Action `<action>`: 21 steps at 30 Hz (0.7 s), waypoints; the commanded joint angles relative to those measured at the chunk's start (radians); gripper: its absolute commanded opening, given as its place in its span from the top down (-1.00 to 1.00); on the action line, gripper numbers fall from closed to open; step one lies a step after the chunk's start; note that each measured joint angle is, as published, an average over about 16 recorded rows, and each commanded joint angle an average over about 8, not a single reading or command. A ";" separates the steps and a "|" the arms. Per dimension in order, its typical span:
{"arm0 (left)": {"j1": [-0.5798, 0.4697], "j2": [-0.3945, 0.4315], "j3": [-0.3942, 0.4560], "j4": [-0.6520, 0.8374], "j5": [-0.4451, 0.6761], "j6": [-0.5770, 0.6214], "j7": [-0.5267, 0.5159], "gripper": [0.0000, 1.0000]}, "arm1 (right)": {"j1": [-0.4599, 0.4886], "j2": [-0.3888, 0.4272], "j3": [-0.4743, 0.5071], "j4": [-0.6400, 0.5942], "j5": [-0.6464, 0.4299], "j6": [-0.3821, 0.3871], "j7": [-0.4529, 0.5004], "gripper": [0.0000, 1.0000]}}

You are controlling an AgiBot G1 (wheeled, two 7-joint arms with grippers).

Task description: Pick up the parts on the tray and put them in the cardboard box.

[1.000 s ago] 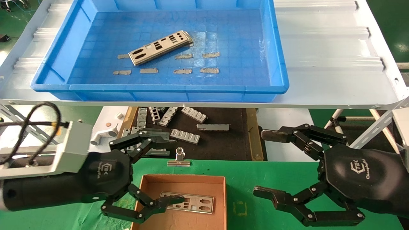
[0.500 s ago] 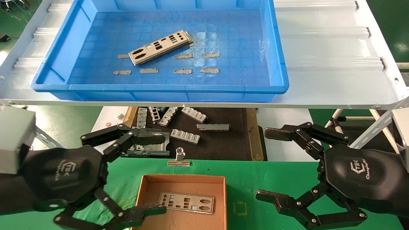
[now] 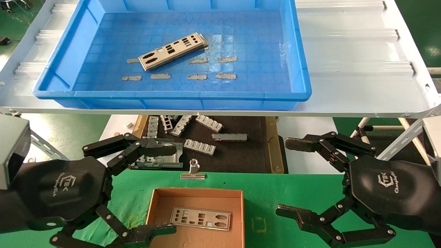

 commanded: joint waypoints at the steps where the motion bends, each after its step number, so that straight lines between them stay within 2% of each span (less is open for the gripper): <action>1: 0.000 0.001 0.002 0.001 0.001 -0.002 0.001 -1.00 | 0.000 0.000 0.000 0.000 0.000 0.000 0.000 -1.00; 21: -0.002 0.003 0.011 0.004 0.006 -0.009 0.004 -1.00 | 0.000 0.000 0.000 0.000 0.000 0.000 0.000 -1.00</action>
